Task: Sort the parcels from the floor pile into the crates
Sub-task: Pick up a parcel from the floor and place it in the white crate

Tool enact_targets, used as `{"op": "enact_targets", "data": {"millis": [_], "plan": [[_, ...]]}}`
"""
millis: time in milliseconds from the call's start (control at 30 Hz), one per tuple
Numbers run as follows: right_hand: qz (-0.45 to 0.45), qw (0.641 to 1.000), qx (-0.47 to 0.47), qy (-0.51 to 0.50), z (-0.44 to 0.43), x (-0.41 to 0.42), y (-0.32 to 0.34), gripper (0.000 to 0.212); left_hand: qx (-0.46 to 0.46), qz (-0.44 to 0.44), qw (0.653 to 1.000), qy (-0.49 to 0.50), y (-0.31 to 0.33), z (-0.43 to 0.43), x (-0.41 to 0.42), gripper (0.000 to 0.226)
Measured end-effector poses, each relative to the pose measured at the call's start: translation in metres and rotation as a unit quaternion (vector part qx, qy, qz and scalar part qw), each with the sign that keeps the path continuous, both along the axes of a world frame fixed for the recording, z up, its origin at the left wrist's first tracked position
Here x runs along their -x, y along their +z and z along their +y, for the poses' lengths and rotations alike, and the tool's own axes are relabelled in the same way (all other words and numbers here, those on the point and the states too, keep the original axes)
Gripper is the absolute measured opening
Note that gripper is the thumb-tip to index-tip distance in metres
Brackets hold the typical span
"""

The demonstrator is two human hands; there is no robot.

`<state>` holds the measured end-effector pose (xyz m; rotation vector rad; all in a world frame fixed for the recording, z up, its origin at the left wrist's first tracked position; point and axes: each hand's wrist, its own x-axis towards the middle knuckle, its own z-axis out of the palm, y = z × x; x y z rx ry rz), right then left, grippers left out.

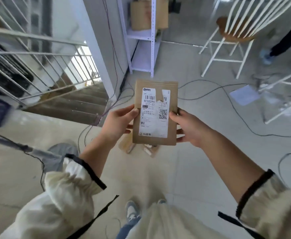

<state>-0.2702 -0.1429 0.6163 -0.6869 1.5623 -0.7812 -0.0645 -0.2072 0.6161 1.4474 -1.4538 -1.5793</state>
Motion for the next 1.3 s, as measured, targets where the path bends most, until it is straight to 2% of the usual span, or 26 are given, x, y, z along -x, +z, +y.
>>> {"op": "enact_targets", "data": {"millis": [167, 333, 467, 600, 700, 800, 900, 1100, 1300], "plan": [[-0.006, 0.998, 0.050, -0.036, 0.027, 0.017, 0.054, 0.028, 0.053, -0.012, 0.998, -0.035, 0.061, 0.012, 0.020, 0.032], [-0.001, 0.993, 0.082, -0.090, 0.044, 0.028, 0.087, 0.014, 0.090, -0.002, 0.991, -0.096, 0.093, 0.008, 0.037, 0.031], [0.023, 0.983, 0.104, -0.151, 0.066, 0.032, 0.105, 0.014, 0.109, 0.011, 0.984, -0.144, 0.109, 0.006, 0.060, 0.022], [0.042, 0.965, 0.105, -0.238, 0.105, 0.034, 0.118, 0.017, 0.113, 0.030, 0.969, -0.216, 0.122, 0.016, 0.088, 0.024], [0.058, 0.937, 0.116, -0.324, 0.150, 0.037, 0.126, 0.019, 0.126, 0.045, 0.947, -0.293, 0.130, 0.037, 0.119, 0.030], [0.078, 0.899, 0.119, -0.415, 0.212, 0.037, 0.133, 0.025, 0.128, 0.067, 0.914, -0.380, 0.136, 0.077, 0.155, 0.029], [0.111, 0.851, 0.113, -0.501, 0.292, 0.026, 0.140, 0.034, 0.106, 0.093, 0.865, -0.482, 0.140, 0.142, 0.189, 0.014], [0.166, 0.703, 0.086, -0.687, 0.481, -0.036, 0.154, 0.032, 0.067, 0.133, 0.737, -0.659, 0.153, 0.331, 0.226, 0.012], [0.180, 0.557, 0.073, -0.808, 0.664, -0.171, 0.157, 0.036, 0.028, 0.152, 0.587, -0.794, 0.158, 0.555, 0.173, 0.014]]}}
